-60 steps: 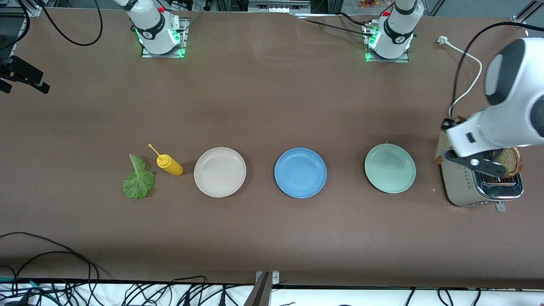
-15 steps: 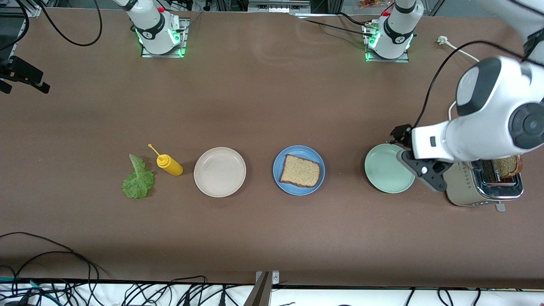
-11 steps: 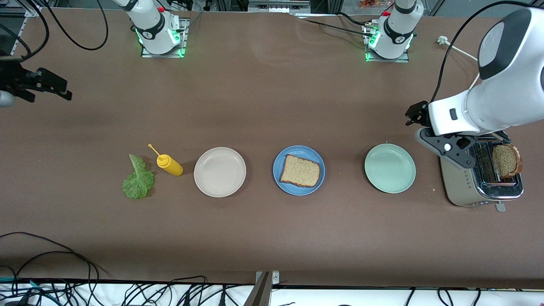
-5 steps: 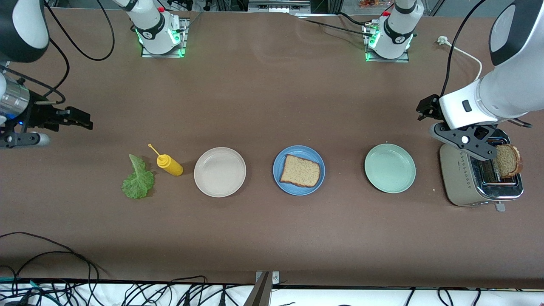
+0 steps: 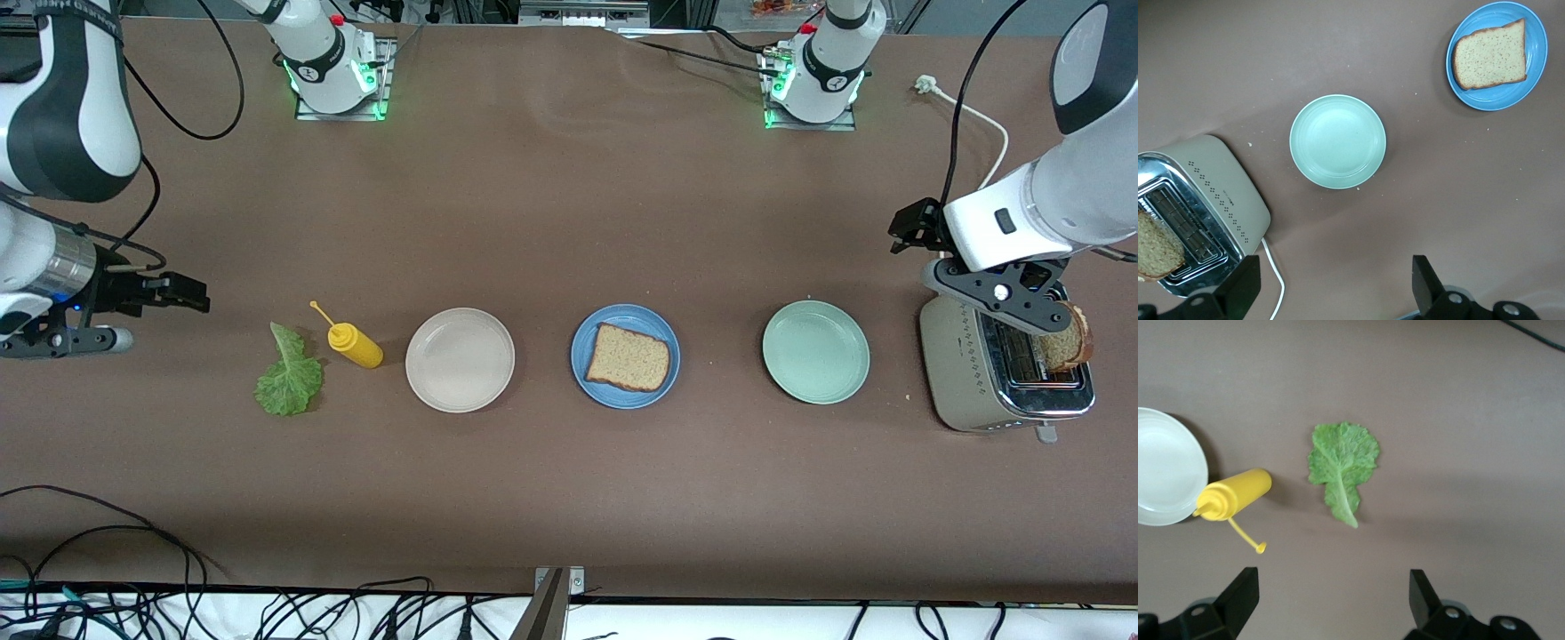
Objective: Make sandwich in blue plate with both arms
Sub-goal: 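Lower the right gripper onto the lettuce leaf and grasp its stem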
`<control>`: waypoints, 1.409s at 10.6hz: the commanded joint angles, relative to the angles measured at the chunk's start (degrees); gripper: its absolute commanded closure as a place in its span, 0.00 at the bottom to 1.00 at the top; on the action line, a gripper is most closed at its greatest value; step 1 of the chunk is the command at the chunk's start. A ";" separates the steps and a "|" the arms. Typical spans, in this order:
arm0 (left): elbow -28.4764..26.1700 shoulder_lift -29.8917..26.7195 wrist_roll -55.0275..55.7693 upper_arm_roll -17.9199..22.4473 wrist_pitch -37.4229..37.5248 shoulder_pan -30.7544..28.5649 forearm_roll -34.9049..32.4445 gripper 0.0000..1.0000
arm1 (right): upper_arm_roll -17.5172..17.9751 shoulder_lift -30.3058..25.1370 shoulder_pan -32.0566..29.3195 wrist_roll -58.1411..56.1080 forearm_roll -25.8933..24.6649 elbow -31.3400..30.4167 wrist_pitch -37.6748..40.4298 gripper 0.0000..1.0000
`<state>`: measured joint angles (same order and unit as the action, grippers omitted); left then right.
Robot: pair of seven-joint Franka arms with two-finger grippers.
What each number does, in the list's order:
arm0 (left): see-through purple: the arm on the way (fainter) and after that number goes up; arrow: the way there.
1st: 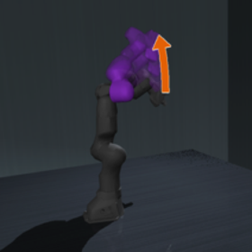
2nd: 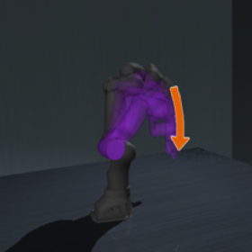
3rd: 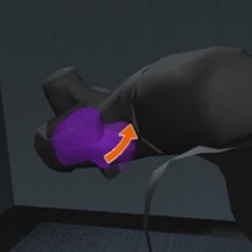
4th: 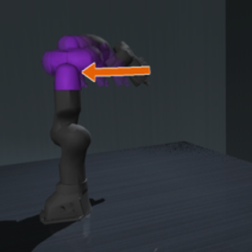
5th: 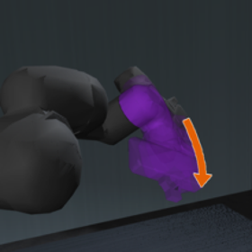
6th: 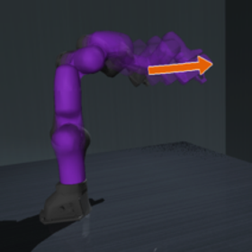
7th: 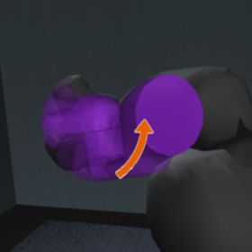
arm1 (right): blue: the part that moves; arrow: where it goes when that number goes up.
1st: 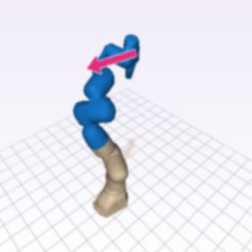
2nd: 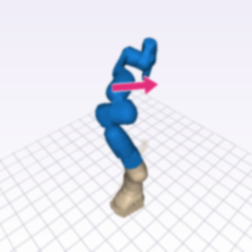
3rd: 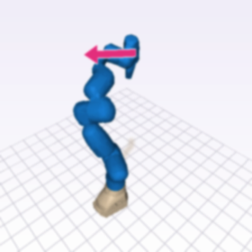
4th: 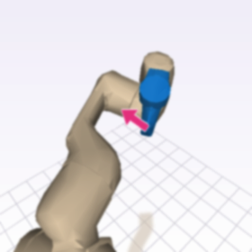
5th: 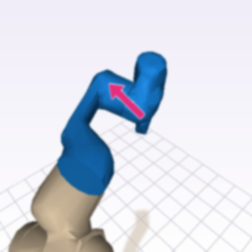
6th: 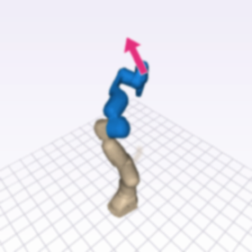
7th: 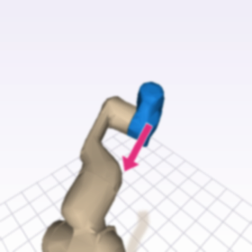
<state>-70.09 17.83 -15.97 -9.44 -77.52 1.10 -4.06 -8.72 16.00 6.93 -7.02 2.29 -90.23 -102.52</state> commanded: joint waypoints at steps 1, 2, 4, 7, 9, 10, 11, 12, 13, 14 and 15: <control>0.57 -0.43 0.50 -0.14 0.62 -2.50 -1.03 0.00 | -0.15 6.22 -0.51 -2.37 0.26 3.73 -1.37 0.00; 0.57 -0.43 0.59 -0.05 0.62 -3.73 -0.95 0.00 | -0.07 8.50 -0.43 -2.29 0.17 4.79 -1.37 0.00; 0.48 -0.43 0.50 -0.05 0.62 -5.05 -0.86 0.00 | -0.15 11.06 -0.25 -2.38 0.70 4.80 -2.24 0.00; 0.31 -0.34 0.50 -0.05 0.62 -6.64 -0.86 0.00 | -0.24 15.10 -0.69 -2.38 3.59 5.06 -2.77 0.00; 0.31 0.10 0.42 -0.05 0.62 -8.39 -0.86 0.00 | -0.15 15.73 -0.78 -2.90 4.21 0.70 -10.03 0.00; -0.22 0.01 0.59 -0.14 0.44 -8.83 -0.25 0.00 | -0.07 15.73 -0.69 -3.08 4.13 -2.20 -13.81 0.00; -0.57 -0.08 0.77 -0.14 -0.86 -9.53 2.80 0.00 | 0.02 15.73 -0.52 -3.08 4.13 -5.54 -18.02 0.00; -1.44 -0.34 1.03 -0.22 -3.57 -9.63 3.27 0.00 | 0.11 15.82 -0.43 -3.08 4.21 -8.01 -21.28 0.00; -3.63 -1.39 1.12 -0.40 -5.08 -9.71 3.27 0.00 | 0.20 16.34 -0.34 -3.17 4.30 -9.16 -22.36 0.00; -6.69 -3.22 1.81 -0.49 -7.53 -9.63 3.27 0.00 | 0.29 17.39 -0.34 -3.17 4.48 -9.43 -22.63 0.00; -10.64 -6.03 6.09 -1.10 -8.60 -9.45 3.27 0.00 | 0.46 18.27 -0.34 -3.26 4.57 -9.52 -22.63 0.00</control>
<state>-72.23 17.63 -15.51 -9.32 -82.32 -7.96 -1.89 -8.70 33.71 6.68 -9.00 5.48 -98.00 -123.58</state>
